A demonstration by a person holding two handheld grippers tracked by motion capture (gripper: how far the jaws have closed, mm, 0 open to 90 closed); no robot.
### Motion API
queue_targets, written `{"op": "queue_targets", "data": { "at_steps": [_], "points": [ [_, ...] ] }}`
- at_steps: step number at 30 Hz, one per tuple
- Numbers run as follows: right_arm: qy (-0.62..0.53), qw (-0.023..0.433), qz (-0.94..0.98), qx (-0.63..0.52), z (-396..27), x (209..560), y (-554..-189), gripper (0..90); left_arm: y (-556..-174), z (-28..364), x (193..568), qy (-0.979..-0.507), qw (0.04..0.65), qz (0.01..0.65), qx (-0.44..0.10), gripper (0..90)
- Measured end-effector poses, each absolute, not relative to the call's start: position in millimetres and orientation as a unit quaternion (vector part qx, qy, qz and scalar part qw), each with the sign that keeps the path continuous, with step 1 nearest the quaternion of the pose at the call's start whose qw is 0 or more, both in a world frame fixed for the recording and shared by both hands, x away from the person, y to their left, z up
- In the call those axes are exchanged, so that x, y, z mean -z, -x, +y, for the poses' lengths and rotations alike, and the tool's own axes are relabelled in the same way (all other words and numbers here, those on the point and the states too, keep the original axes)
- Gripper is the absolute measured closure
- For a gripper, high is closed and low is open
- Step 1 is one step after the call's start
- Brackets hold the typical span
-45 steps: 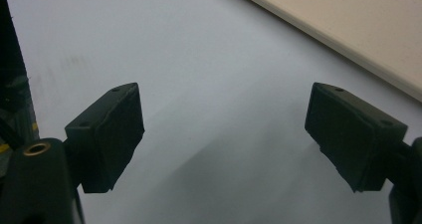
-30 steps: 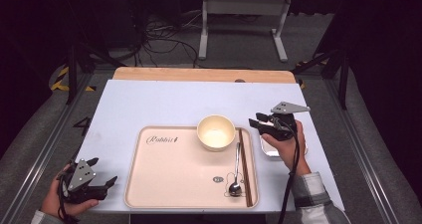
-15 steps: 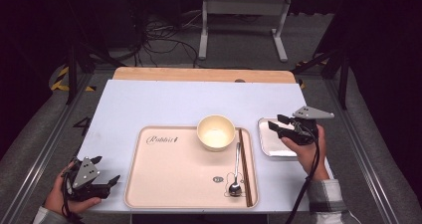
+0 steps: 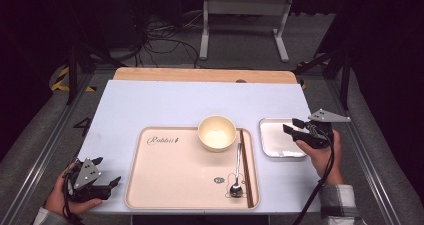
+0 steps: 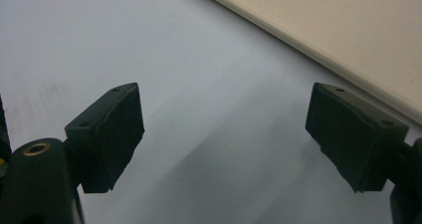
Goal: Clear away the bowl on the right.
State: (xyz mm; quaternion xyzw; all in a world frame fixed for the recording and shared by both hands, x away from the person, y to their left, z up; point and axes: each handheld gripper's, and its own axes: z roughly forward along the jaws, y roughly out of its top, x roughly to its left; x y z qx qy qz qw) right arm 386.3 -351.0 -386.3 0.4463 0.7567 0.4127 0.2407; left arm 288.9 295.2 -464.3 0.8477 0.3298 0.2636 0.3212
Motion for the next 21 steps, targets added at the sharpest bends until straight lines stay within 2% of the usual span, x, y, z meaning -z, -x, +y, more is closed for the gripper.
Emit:
{"op": "queue_targets", "data": {
  "at_steps": [13, 17, 21],
  "points": [
    [-0.518, 0.229, 0.735, -0.372, -396, 412, -393, 61.4, -290, 294, 465, -0.851, 0.318, 0.326, -0.26, 16.0],
    [-0.544, 0.214, 0.73, -0.354, -409, 424, -396, 66.5, -290, 294, 465, -0.851, 0.318, 0.327, -0.26, 16.0],
    [-0.571, 0.196, 0.718, -0.347, -421, 432, -398, 67.9, -290, 295, 465, -0.853, 0.315, 0.326, -0.259, 16.1]
  ]
}}
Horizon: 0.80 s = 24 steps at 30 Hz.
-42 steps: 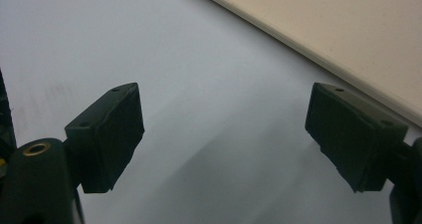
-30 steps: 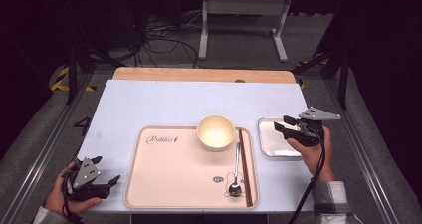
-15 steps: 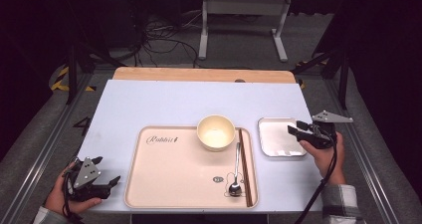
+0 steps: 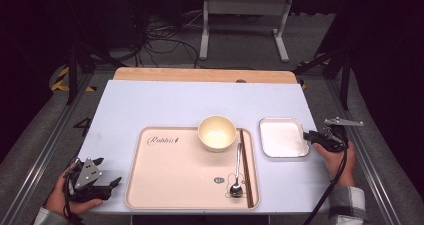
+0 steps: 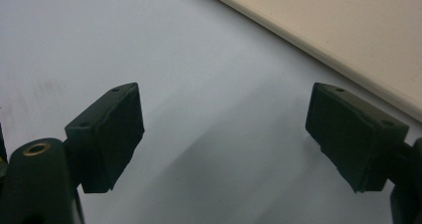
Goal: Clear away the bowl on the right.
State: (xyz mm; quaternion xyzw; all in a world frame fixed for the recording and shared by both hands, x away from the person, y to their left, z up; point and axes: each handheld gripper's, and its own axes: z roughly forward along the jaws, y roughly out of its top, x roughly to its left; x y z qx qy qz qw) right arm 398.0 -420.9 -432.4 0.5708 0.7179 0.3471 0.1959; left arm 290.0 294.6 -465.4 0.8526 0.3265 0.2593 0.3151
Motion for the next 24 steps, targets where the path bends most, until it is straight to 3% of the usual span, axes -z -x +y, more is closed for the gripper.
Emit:
{"op": "queue_targets", "data": {
  "at_steps": [11, 24],
  "points": [
    [-0.579, 0.119, 0.717, -0.368, -427, 445, -403, 75.9, -291, 294, 467, -0.854, 0.314, 0.329, -0.252, 15.9],
    [-0.598, 0.113, 0.701, -0.373, -425, 447, -406, 86.1, -292, 295, 468, -0.856, 0.31, 0.33, -0.251, 16.3]
  ]
}}
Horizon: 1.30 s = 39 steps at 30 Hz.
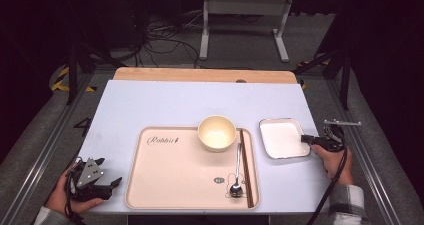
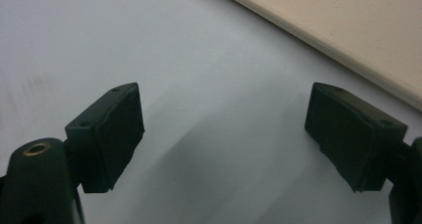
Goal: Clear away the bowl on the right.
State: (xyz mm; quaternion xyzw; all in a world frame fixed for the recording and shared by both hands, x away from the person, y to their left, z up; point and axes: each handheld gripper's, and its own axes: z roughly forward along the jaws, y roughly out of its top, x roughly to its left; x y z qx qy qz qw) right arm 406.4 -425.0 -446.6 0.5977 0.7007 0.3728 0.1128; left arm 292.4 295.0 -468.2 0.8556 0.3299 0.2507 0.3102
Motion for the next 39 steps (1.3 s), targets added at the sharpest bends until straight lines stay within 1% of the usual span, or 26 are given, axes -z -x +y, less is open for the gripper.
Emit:
{"op": "queue_targets", "data": {
  "at_steps": [2, 9, 11, 18, 25, 33, 39],
  "points": [
    [-0.6, 0.106, 0.695, -0.381, -424, 447, -407, 88.1, -292, 296, 468, -0.855, 0.312, 0.327, -0.253, 16.3],
    [-0.606, 0.104, 0.684, -0.393, -425, 447, -405, 88.9, -292, 297, 467, -0.854, 0.314, 0.328, -0.255, 16.3],
    [-0.608, 0.109, 0.678, -0.399, -429, 446, -404, 89.0, -292, 297, 467, -0.853, 0.316, 0.328, -0.256, 16.3],
    [-0.606, 0.158, 0.664, -0.408, -430, 437, -399, 89.0, -290, 300, 466, -0.846, 0.322, 0.335, -0.264, 16.0],
    [-0.612, 0.189, 0.632, -0.436, -436, 429, -392, 89.0, -288, 301, 464, -0.84, 0.332, 0.331, -0.272, 16.2],
    [-0.605, 0.205, 0.611, -0.467, -439, 424, -389, 89.0, -289, 301, 465, -0.841, 0.33, 0.333, -0.272, 16.2],
    [-0.601, 0.209, 0.602, -0.483, -440, 421, -386, 89.0, -289, 300, 465, -0.842, 0.327, 0.333, -0.27, 16.2]
  ]
}}
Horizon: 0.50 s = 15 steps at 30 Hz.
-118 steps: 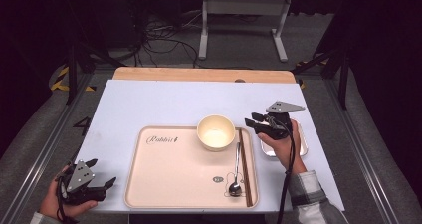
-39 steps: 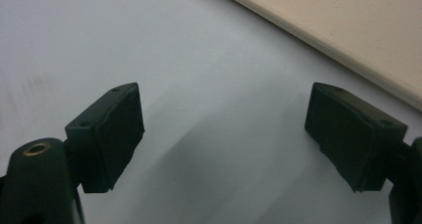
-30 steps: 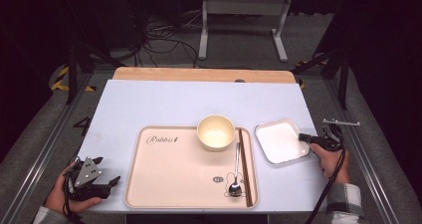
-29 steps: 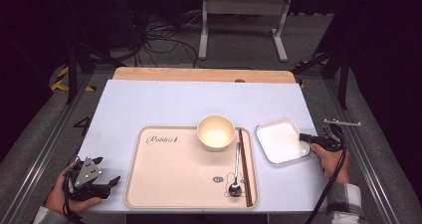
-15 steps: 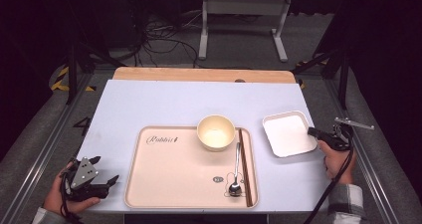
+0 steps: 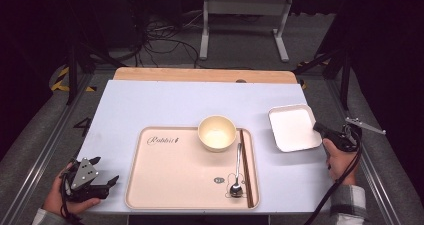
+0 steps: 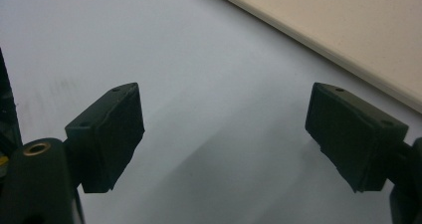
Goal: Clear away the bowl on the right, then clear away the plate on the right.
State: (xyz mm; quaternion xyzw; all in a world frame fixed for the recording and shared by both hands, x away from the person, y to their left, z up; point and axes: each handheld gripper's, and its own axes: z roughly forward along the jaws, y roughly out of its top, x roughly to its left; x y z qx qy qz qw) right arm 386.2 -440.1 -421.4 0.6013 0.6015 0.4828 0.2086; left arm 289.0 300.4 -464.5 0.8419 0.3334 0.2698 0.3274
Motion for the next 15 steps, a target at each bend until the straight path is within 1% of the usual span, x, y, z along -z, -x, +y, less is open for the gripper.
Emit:
{"op": "queue_targets", "data": {
  "at_steps": [15],
  "points": [
    [-0.598, 0.223, 0.584, -0.501, -441.9, 415.3, -381.3, 88.9, -290.4, 300.6, 463.7, -0.843, 0.324, 0.33, -0.275, 16.3]
  ]
}}
